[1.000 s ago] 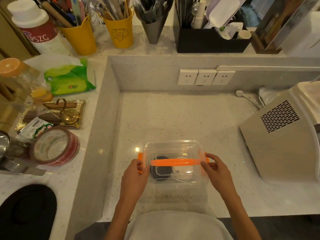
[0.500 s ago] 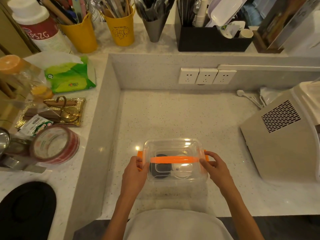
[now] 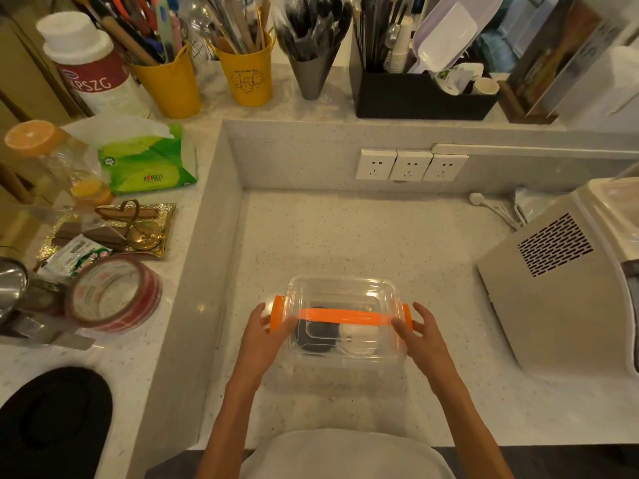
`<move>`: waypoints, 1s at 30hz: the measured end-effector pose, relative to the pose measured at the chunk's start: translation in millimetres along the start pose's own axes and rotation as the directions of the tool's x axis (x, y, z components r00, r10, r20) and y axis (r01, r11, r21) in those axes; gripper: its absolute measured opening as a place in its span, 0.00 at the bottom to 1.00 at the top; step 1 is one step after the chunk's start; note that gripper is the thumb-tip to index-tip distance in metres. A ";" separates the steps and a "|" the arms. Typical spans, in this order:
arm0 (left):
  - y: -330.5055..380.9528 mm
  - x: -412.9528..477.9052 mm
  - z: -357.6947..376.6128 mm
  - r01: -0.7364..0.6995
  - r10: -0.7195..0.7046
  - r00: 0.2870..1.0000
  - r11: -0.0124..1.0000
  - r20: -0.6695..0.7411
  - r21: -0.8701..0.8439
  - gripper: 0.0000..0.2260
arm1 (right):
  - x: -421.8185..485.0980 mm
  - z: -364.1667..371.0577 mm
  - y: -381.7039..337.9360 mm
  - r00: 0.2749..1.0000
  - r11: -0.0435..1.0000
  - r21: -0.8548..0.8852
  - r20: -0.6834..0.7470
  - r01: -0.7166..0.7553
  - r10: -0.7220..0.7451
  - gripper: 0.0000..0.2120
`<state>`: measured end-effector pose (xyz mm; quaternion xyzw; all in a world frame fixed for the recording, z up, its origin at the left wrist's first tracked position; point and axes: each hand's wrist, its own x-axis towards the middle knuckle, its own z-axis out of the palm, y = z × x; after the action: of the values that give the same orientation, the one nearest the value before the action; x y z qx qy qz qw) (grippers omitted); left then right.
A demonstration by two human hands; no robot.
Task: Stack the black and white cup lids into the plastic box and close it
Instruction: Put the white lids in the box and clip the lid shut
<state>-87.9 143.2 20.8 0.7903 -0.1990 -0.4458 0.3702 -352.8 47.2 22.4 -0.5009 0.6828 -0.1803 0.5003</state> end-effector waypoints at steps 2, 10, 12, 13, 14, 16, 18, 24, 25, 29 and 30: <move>-2.6 -0.8 -1.5 -0.020 0.021 1.000 0.999 0.021 -0.035 0.29 | -0.3 1.9 1.9 1.000 1.000 0.007 0.006 0.009 -0.009 0.31; 0.6 -6.9 12.4 -0.244 0.268 0.957 0.950 -0.108 0.197 0.02 | 1.5 3.6 5.0 1.000 1.000 0.008 0.014 0.006 -0.006 0.32; -1.6 -9.9 15.8 -0.248 0.294 0.944 0.931 -0.149 0.267 0.04 | 0.6 4.4 5.5 1.000 1.000 0.017 0.012 -0.007 0.006 0.34; -2.5 -10.9 17.6 -0.246 0.306 0.936 0.921 -0.172 0.301 0.07 | 0.3 4.5 5.8 1.000 1.000 0.020 0.010 -0.011 0.011 0.34; -2.2 -11.8 19.2 -0.246 0.316 0.930 0.914 -0.186 0.323 0.09 | 0.0 4.5 5.9 1.000 1.000 0.022 0.010 -0.015 0.015 0.34; -1.6 -13.8 22.2 -0.266 0.343 0.918 0.904 -0.198 0.334 0.09 | -0.1 3.6 6.1 1.000 0.999 0.027 0.015 -0.026 0.025 0.36; -1.4 -15.0 23.8 -0.275 0.359 0.909 0.898 -0.210 0.345 0.08 | -1.2 1.6 6.8 0.999 0.998 0.047 0.022 -0.046 0.045 0.39; -1.0 -12.0 22.8 -0.241 0.321 0.927 0.906 -0.195 0.348 0.14 | -9.9 -9.3 22.8 0.988 0.963 0.249 0.142 -0.101 0.067 0.35; -3.2 -10.2 23.2 -0.230 0.290 0.941 0.927 -0.176 0.295 0.15 | -11.7 -9.4 23.8 0.984 0.968 0.235 0.176 -0.084 0.043 0.31; -16.1 -3.3 27.3 -0.187 0.188 0.982 0.981 -0.012 0.046 0.10 | -17.7 1.3 18.1 0.995 0.986 0.134 -0.008 0.101 -0.101 0.15; -18.3 -2.2 27.3 -0.188 0.188 0.982 0.982 -0.002 0.018 0.09 | -18.1 4.1 16.5 0.988 0.984 0.089 -0.047 0.153 -0.150 0.15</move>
<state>-112.6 145.3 -0.9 0.7720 -0.2762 -0.4057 0.4038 -357.6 71.0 17.4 -0.5240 0.6435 -0.2591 0.4940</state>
